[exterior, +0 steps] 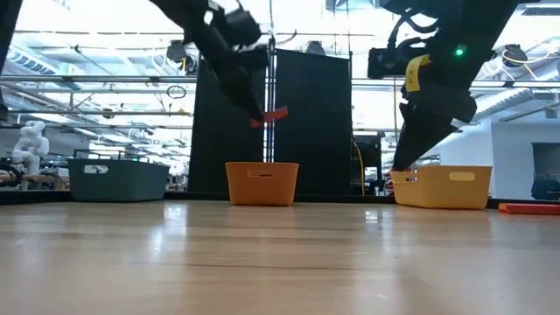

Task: Sort blocks
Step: Put the red block into the orange bin, then adjust the yellow bin

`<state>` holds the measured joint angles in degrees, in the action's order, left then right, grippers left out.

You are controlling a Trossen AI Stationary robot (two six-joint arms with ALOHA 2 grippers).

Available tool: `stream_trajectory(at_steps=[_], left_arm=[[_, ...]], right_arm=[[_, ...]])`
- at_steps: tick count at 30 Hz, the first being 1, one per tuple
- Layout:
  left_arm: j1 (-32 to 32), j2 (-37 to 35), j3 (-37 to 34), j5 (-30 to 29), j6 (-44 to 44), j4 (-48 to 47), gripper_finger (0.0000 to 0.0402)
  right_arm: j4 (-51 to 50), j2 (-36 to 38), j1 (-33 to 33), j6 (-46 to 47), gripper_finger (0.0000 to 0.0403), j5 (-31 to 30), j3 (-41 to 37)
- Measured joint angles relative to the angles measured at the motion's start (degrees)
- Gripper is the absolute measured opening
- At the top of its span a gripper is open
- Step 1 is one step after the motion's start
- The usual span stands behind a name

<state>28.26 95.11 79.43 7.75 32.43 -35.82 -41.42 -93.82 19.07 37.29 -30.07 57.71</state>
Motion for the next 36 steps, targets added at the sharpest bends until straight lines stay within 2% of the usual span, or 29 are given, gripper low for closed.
stream_trajectory(at_steps=[4, 8, 13, 16, 20, 23, 26, 29, 33, 36], left_arm=[[5.8, 3.5, 0.0, 0.2, -8.1, 6.7, 0.0103], [7.3, 6.1, 0.0, 2.5, -9.2, 7.3, 0.0136], [6.8, 7.4, 0.0, 2.3, -9.2, 7.1, 0.0189], [6.4, 7.2, 0.0, 2.1, -9.1, 8.1, 0.0212], [6.7, 4.9, 0.0, 2.4, -8.9, 8.4, 0.022], [8.4, 2.3, -2.0, 6.7, -10.1, 10.0, 0.0221], [9.9, -0.9, -8.1, 13.0, -13.5, 18.5, 0.0221], [10.5, -3.9, -16.4, 18.6, -18.3, 33.3, 0.0221], [9.8, -7.1, -26.3, 25.2, -23.0, 57.0, 0.0221], [8.7, -8.2, -31.2, 29.4, -23.0, 68.3, 0.0221]], right_arm=[[-0.2, 0.0, 0.0, -5.0, 0.0199, -3.5, 0.0], [-0.8, 0.0, -0.7, -7.6, 0.0199, -3.9, 0.0], [-2.2, 0.0, -4.1, -7.4, 0.0199, 5.6, 0.0], [-3.9, 0.0, -6.3, -6.6, 0.0199, 6.3, 0.0], [-10.5, 0.5, -10.1, -4.6, 0.0199, 9.4, 0.0], [-18.3, 1.8, -14.2, -3.2, 0.0199, 15.2, 0.0], [-26.1, 2.8, -18.4, -3.9, 0.0199, 19.3, 0.0], [-32.0, 2.8, -22.5, -7.8, 0.0199, 21.9, 0.0], [-34.9, 2.1, -28.0, -18.4, 0.0199, 23.6, 0.1], [-35.7, 1.4, -32.9, -27.4, 0.0199, 24.4, 0.1]])
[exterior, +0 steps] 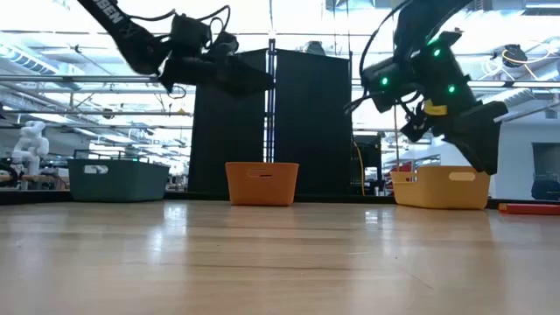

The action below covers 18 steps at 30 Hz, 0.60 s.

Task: Sort blocks
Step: Adjust the yellow bin

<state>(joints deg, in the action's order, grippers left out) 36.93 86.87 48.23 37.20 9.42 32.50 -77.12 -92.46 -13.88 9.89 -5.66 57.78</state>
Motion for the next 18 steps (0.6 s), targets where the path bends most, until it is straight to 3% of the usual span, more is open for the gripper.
stream_trajectory(at_steps=[8, 18], left_arm=[[1.2, -0.2, -2.7, 1.6, 4.8, 6.0, 0.0221], [5.2, -0.2, -2.7, 3.2, 6.0, 4.2, 0.0221]], right_arm=[[-2.6, -4.3, -9.6, -12.3, 0.0199, -2.8, 0.0], [-2.4, -6.4, -10.5, -10.5, 0.0199, -4.6, -1.9]])
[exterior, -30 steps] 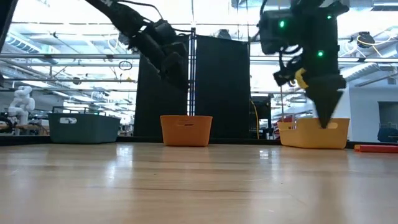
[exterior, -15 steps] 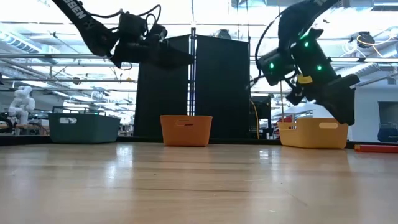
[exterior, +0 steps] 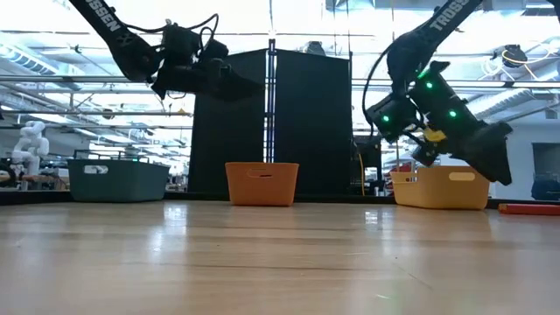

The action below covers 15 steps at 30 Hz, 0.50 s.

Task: Sort blocks
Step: Adjust the yellow bin

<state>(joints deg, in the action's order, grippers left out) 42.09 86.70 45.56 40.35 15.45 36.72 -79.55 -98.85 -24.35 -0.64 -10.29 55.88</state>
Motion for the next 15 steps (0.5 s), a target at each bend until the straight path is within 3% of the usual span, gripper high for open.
stream_trajectory(at_steps=[7, 12, 15], left_arm=[[1.0, 0.0, 0.0, 0.2, 0.0, -3.1, 0.0221], [0.8, 0.0, 0.0, 0.2, 0.0, -3.0, 0.0221], [0.5, 0.0, 0.0, 0.3, -0.1, -2.7, 0.0221]], right_arm=[[4.4, 0.8, 0.7, -3.6, 0.0199, -1.8, -7.9], [5.8, 1.4, 0.5, -5.0, 0.0199, -2.0, -7.8], [11.8, 1.9, 0.4, -9.9, 0.0199, -1.8, -9.0]])
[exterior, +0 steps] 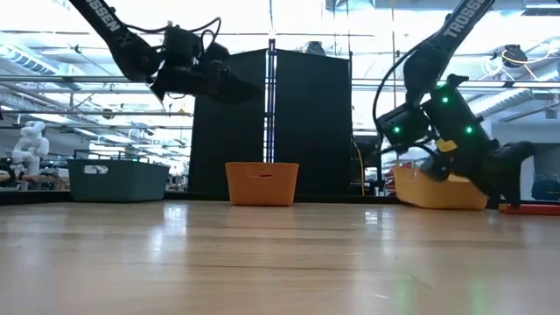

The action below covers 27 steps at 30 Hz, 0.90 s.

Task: Sort blocks
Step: Adjust the yellow bin

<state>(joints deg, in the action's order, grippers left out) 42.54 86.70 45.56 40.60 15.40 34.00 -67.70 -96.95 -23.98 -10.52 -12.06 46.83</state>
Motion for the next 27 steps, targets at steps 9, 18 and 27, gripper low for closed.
stream_trajectory(at_steps=[9, 18, 27], left_arm=[[-1.4, 0.0, 0.0, 0.1, 0.0, 0.2, 0.0221], [-1.4, 0.0, 0.0, 0.1, 0.0, 0.6, 0.0221], [-1.4, 0.1, 0.0, 0.1, -0.1, 0.6, 0.0221]], right_arm=[[3.3, 0.0, -0.2, -4.2, 0.0198, 0.9, -4.2], [3.7, 0.0, -0.1, -3.0, 0.0198, 1.6, -5.1], [3.5, 0.0, 0.1, -2.7, 0.0199, 1.8, -4.9]])
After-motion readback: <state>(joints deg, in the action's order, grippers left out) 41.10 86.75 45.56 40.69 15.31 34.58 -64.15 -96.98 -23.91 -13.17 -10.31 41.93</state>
